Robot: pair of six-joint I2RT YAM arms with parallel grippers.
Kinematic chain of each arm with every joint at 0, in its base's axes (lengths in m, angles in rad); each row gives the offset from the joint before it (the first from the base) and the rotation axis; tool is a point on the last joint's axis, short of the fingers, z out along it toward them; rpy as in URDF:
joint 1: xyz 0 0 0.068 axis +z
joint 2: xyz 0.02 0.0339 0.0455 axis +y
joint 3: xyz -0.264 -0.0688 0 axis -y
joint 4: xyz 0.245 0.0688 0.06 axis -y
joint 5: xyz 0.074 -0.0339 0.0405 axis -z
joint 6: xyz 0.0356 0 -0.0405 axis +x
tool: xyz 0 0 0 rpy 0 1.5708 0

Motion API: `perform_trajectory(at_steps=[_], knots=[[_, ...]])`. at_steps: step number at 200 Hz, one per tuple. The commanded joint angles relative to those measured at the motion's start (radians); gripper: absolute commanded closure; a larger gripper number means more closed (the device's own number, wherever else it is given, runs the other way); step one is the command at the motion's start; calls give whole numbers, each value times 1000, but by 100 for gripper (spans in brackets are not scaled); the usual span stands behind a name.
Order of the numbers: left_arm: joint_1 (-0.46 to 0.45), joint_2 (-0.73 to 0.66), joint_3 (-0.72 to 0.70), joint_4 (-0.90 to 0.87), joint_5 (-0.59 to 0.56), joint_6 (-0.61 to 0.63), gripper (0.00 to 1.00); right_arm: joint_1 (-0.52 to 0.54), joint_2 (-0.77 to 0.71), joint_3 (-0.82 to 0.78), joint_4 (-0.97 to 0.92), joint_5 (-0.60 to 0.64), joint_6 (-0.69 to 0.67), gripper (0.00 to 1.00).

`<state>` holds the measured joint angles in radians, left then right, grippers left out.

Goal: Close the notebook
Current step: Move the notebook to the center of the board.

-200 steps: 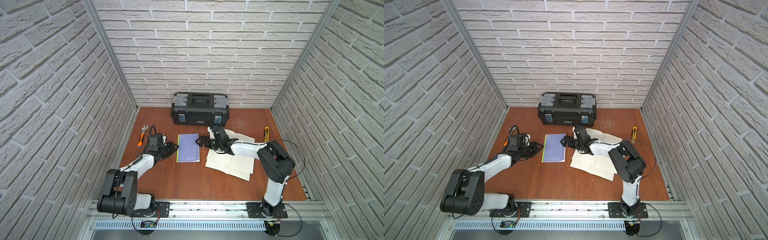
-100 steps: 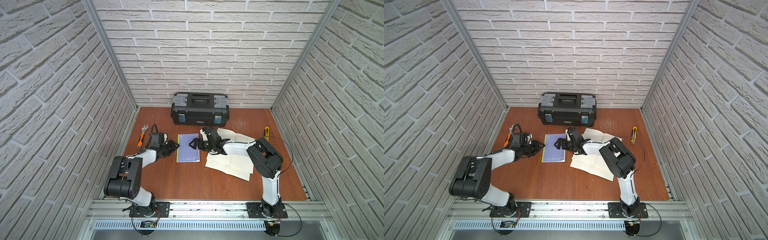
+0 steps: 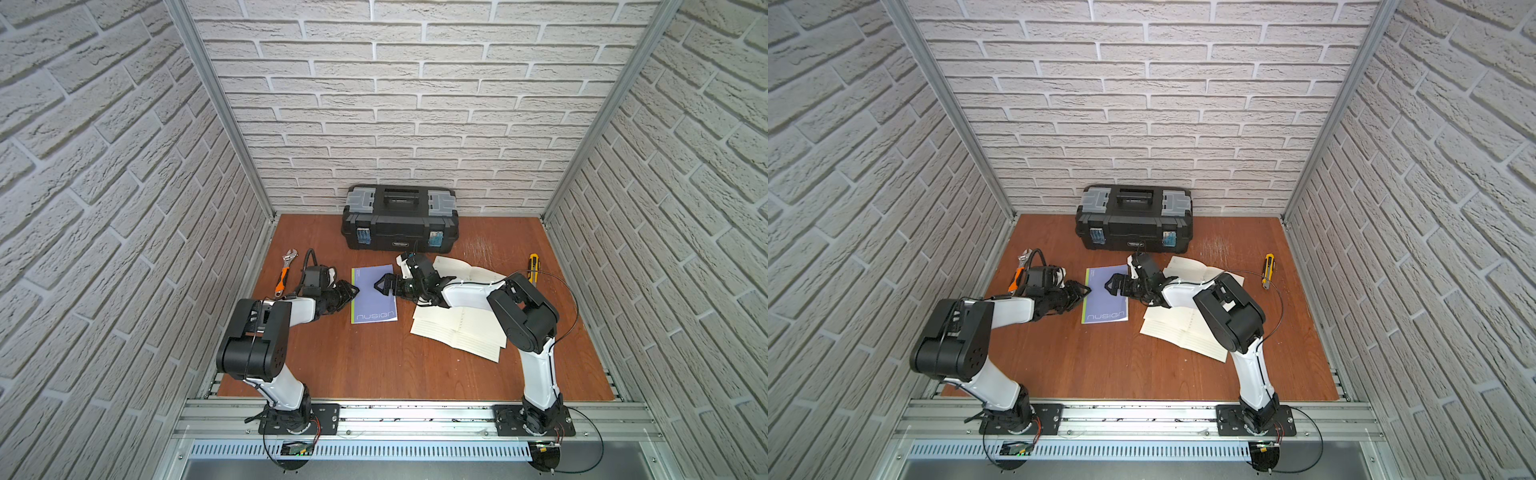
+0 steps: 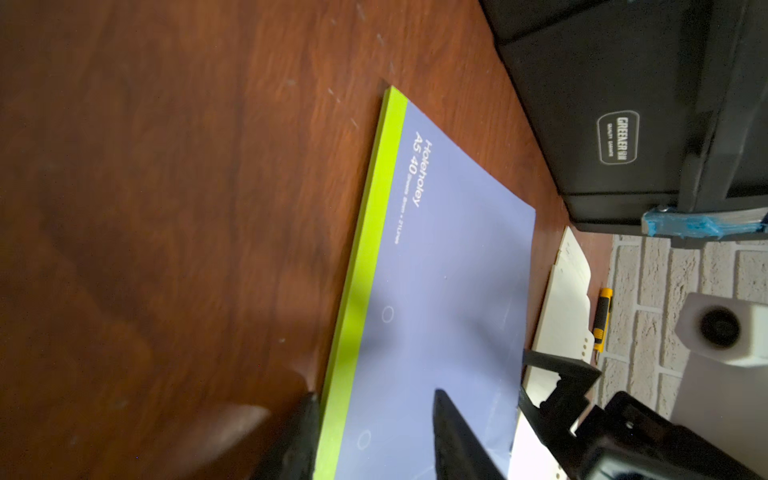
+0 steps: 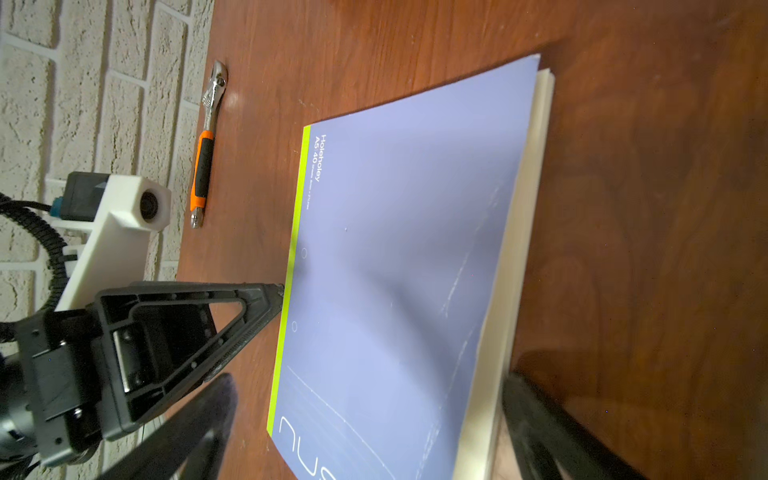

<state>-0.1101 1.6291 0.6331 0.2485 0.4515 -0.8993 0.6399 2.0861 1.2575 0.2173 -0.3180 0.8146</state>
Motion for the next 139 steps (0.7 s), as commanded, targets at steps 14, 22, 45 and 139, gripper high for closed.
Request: perform_trajectory(at_steps=[14,22,45,139], knots=[[40,-1,-39,41,-38,-23,54,29,85,68,52,-68,12,1],[56,-9,-46,41,-44,-24,54,33,103,90,63,-78,14,1],[96,-43,-60,23,-63,-24,54,46,165,173,63,-107,15,1],[154,-248,-27,-274,-246,94,48,93,240,329,-10,-90,1,1]])
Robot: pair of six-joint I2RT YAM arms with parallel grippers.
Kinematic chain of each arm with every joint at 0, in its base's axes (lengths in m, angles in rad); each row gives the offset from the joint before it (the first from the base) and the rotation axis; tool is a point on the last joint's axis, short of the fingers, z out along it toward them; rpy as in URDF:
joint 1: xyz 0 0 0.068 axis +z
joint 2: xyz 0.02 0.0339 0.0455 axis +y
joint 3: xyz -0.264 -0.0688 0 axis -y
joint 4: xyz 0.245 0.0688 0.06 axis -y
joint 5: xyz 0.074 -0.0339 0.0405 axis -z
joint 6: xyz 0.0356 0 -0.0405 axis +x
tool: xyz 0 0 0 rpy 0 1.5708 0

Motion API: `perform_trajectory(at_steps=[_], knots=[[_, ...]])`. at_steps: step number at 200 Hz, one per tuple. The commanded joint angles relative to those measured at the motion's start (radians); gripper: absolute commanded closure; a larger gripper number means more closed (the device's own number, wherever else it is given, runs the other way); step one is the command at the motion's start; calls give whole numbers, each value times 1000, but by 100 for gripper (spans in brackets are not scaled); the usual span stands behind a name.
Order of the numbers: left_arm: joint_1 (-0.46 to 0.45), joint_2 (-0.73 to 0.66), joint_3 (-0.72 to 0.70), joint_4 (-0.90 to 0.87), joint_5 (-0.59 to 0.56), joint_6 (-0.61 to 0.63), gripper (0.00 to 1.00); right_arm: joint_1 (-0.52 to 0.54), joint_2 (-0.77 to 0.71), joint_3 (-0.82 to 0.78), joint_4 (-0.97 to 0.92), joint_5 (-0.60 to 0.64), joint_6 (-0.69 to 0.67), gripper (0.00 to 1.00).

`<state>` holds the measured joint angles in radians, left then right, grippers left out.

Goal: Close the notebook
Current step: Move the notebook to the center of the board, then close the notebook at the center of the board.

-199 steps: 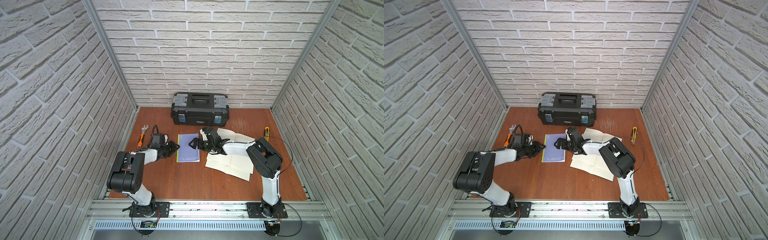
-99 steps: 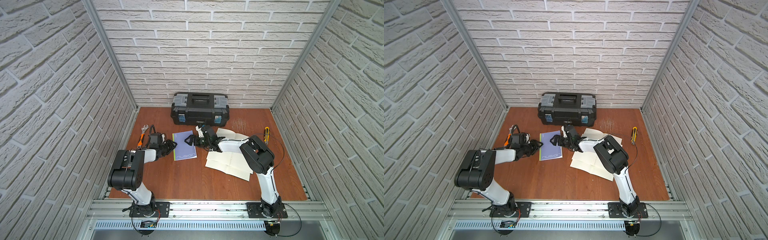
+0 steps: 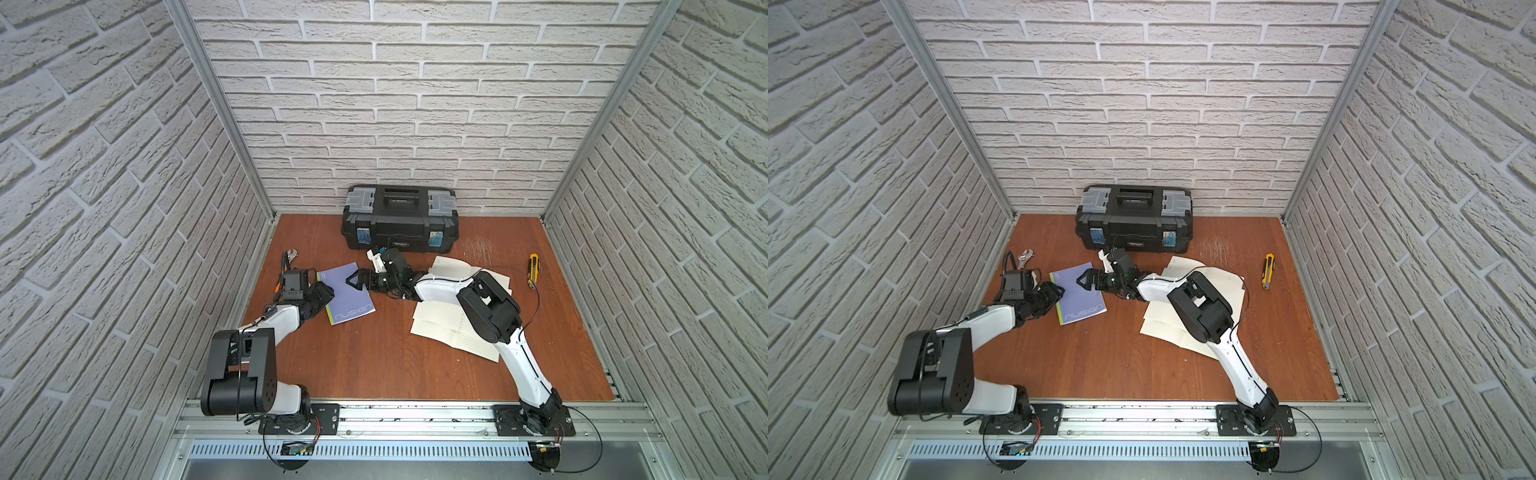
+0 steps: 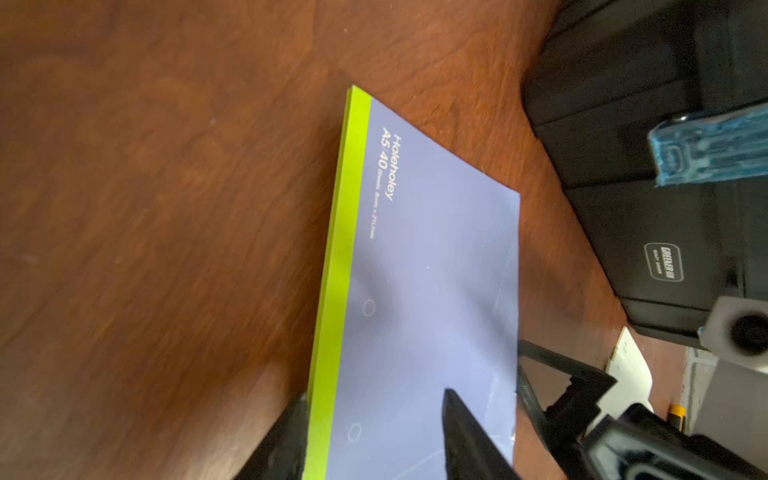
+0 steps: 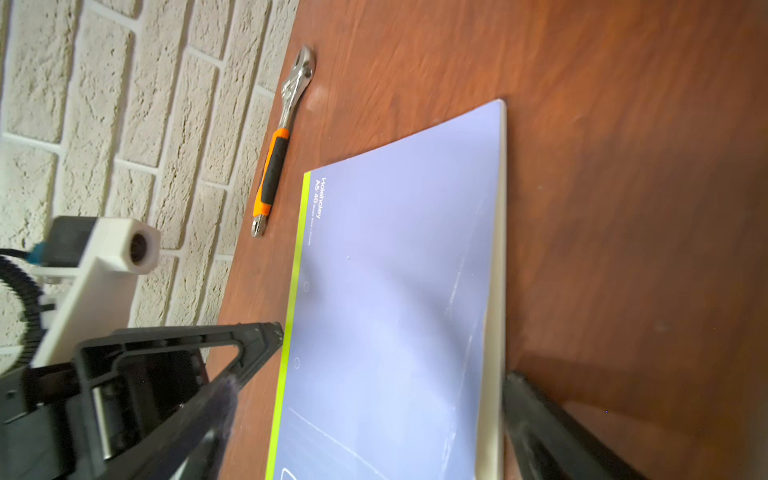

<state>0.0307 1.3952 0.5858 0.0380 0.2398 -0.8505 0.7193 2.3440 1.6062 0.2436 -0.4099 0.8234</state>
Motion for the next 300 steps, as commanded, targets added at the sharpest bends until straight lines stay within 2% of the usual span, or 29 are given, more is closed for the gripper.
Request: perform_trajectory(at_steps=[1,37,66,87,109,146,189,271,300], knots=[[14,-13,22,-65,-35,46,48,13,-20,-23,-38,5,-10,1],[13,-32,47,-147,-104,69,45,13,-118,-86,-101,88,-86,1],[-1,-147,40,-154,-82,90,46,9,-232,-128,-170,139,-165,1],[-59,-209,79,-178,-38,152,47,5,-352,-188,-219,206,-227,0],[-151,-185,153,-216,39,176,51,-14,-488,-275,-248,249,-260,0],[-304,-178,127,-66,31,28,51,-48,-664,-389,-390,316,-313,0],[-417,-176,48,127,-2,-134,51,-73,-833,-562,-387,324,-284,0],[-666,-164,9,217,-223,-210,49,-145,-1054,-743,-474,319,-290,0],[-749,-143,-29,308,-296,-257,49,-173,-1129,-781,-550,357,-298,0]])
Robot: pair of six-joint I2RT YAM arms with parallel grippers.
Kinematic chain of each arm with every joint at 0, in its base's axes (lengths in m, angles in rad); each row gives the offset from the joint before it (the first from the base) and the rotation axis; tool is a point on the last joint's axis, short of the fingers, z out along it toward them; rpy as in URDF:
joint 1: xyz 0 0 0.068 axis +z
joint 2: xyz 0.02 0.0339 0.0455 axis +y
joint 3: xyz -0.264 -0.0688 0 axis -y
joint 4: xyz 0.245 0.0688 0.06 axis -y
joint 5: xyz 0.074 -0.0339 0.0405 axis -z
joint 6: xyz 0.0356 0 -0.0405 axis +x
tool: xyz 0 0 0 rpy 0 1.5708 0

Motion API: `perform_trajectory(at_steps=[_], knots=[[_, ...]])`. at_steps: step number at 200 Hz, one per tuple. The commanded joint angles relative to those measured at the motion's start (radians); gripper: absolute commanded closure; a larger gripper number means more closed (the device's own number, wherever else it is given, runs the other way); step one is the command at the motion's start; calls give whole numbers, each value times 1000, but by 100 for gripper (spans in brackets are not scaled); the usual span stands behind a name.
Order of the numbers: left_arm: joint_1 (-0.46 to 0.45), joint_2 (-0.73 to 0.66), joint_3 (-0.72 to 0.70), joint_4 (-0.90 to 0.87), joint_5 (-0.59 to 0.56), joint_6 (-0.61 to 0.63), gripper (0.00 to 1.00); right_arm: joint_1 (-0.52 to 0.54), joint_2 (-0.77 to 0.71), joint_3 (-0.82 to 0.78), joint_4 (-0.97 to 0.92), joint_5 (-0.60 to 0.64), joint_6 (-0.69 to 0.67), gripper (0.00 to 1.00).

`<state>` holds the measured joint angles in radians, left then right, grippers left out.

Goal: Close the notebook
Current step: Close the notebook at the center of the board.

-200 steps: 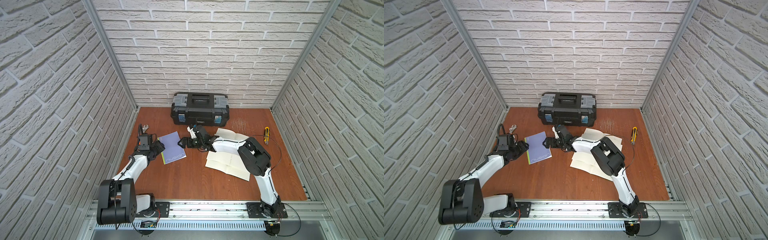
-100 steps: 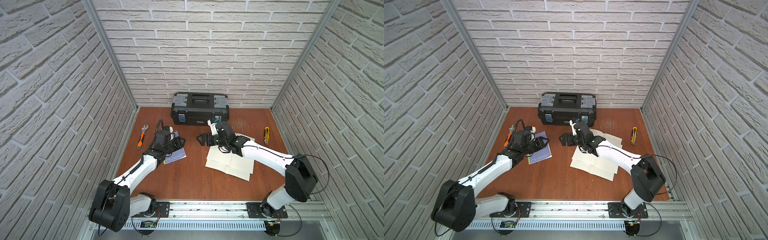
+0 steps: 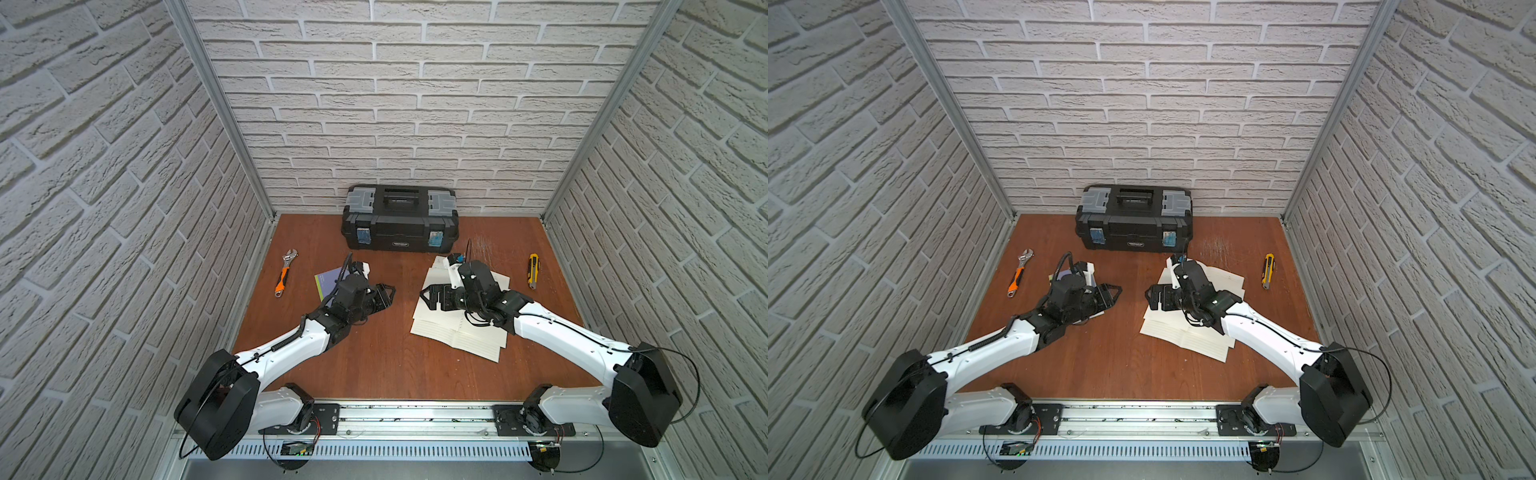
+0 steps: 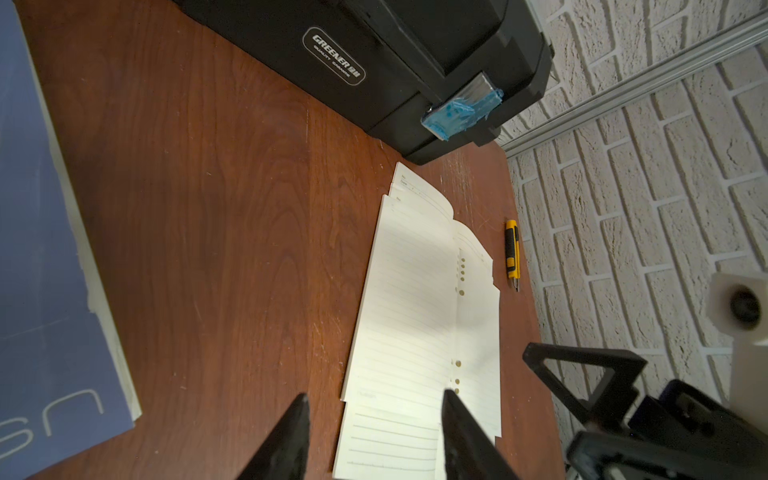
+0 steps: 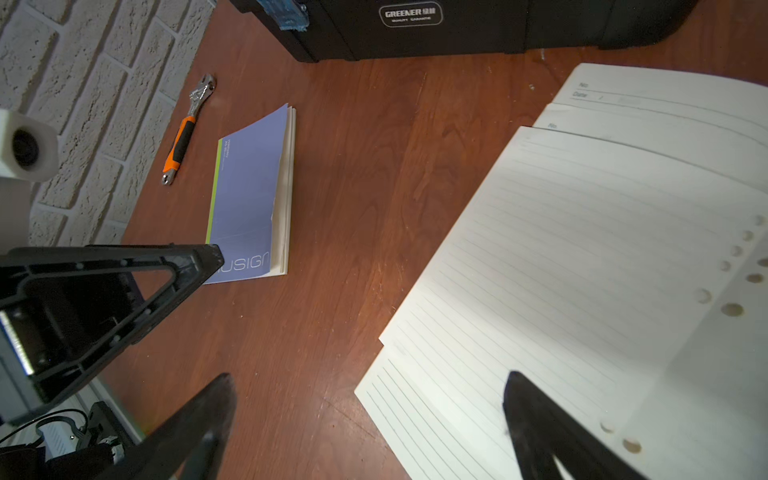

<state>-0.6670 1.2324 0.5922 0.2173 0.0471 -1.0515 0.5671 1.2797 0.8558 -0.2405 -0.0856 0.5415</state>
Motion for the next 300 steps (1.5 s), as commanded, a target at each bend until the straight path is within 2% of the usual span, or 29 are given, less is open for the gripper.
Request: perform_trajectory(at_steps=[1,36,65,118,152,204,243,269,300], knots=[[-53,20,-37,134,-105,-57,49,-22,-68,-32,-67,34,-17,0],[-117,81,-74,274,-154,-138,47,-75,-159,-97,-101,43,-15,0],[-151,169,-114,485,-159,-243,47,-116,-220,-146,-137,46,-9,0],[-201,321,-76,629,-156,-355,46,-196,-304,-217,-193,88,21,0],[-236,429,-100,822,-201,-443,46,-203,-299,-243,-193,101,38,0],[-263,619,-73,1034,-198,-531,47,-206,-345,-299,-202,163,63,0],[-304,664,-49,1044,-243,-561,48,-221,-364,-355,-146,147,80,0],[-337,634,-35,995,-264,-545,47,-237,-312,-337,-128,107,55,0],[-362,632,-23,964,-272,-587,47,-259,-270,-336,-91,95,59,0]])
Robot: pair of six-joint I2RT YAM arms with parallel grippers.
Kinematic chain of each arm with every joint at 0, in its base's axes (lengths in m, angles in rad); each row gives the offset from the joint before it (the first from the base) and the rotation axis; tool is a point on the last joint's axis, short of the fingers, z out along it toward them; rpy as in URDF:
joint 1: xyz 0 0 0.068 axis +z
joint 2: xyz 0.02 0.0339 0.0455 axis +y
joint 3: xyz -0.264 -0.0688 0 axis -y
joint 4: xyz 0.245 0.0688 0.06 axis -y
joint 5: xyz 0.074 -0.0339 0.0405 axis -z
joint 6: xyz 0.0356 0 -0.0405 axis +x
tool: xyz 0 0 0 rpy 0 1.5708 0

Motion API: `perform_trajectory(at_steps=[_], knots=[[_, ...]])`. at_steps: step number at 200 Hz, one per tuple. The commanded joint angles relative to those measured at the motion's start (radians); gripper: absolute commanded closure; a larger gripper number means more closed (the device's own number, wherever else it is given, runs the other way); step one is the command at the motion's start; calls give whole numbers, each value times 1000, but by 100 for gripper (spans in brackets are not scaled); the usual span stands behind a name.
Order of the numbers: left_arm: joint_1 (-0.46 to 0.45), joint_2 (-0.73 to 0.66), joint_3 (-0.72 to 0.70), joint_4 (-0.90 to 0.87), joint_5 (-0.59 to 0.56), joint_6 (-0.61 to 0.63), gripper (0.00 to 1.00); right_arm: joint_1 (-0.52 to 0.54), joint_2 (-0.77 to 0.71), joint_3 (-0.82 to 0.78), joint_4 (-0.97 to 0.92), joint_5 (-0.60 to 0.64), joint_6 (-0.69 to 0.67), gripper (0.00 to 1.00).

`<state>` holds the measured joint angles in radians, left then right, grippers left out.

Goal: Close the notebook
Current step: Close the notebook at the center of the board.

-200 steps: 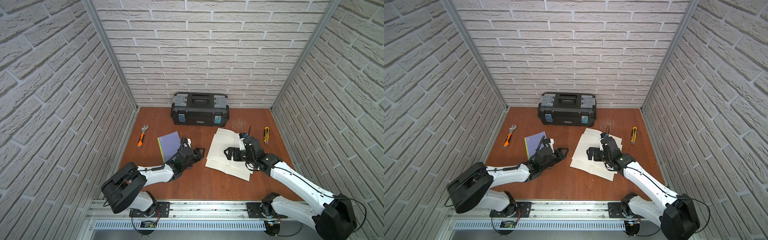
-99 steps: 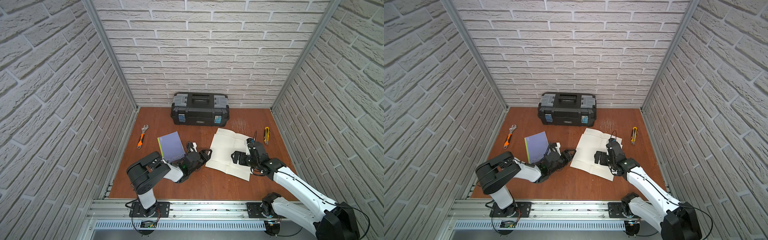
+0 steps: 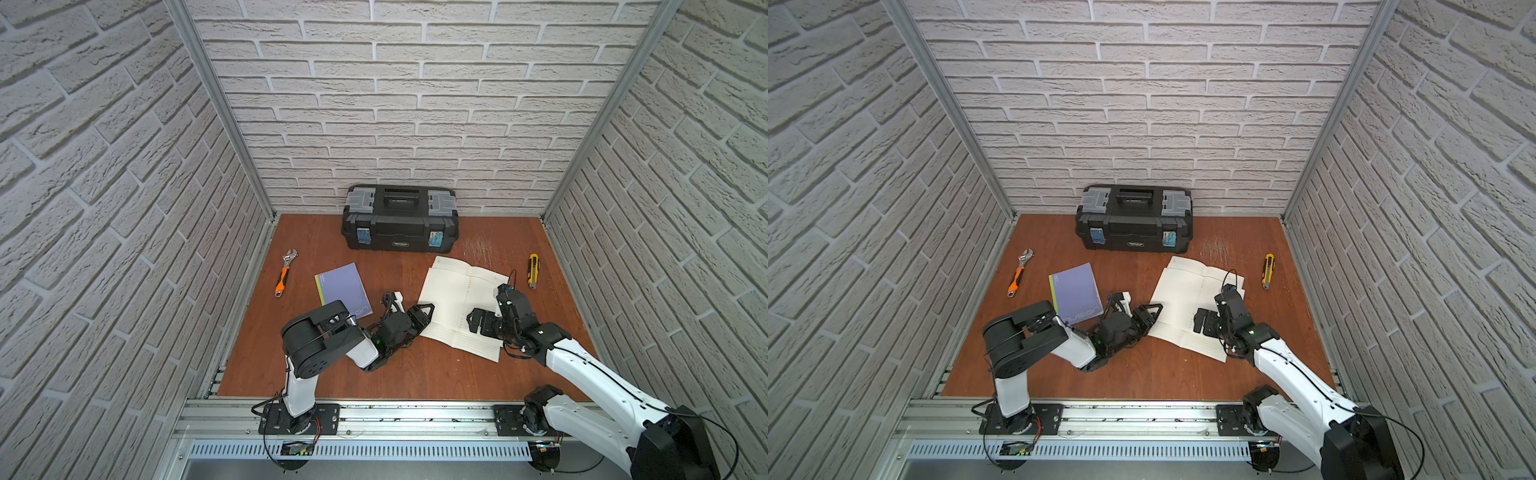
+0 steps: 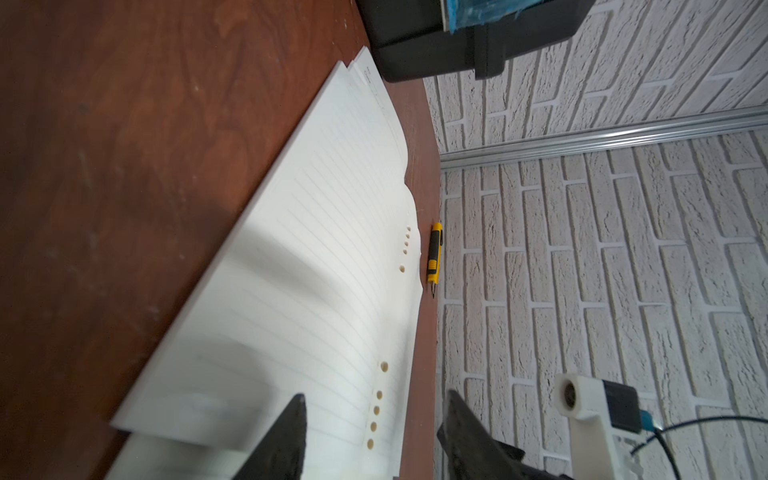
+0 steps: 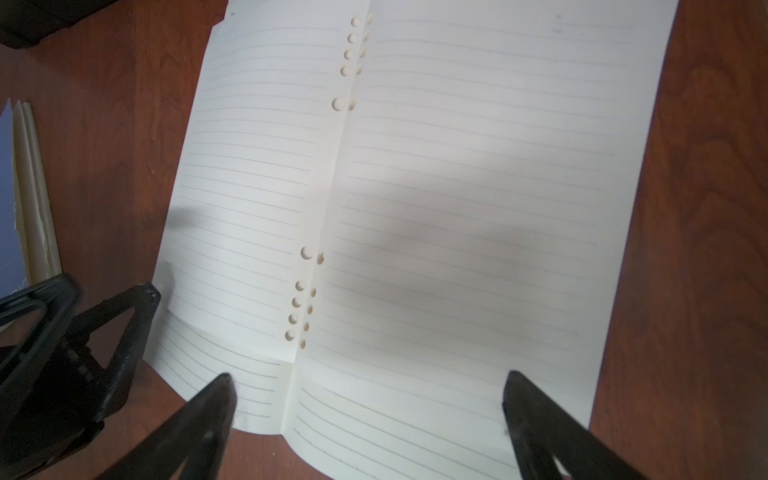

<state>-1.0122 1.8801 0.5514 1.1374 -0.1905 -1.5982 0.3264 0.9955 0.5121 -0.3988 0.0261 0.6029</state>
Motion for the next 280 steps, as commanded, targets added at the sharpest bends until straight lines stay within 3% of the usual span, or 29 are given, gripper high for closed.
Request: perform_trajectory(at_steps=[1,81,169,280], knots=[[-19,-15,19,44,-35,-41,47,-19,14,7,68,-17,-2,0],[-40,32,27,79,-43,-100,47,-61,43,-11,98,-41,-13,0],[-58,11,-8,55,-58,-134,47,-87,126,-57,199,-72,1,0],[-70,-61,-16,-37,-68,-139,47,-96,223,-14,169,-92,0,0]])
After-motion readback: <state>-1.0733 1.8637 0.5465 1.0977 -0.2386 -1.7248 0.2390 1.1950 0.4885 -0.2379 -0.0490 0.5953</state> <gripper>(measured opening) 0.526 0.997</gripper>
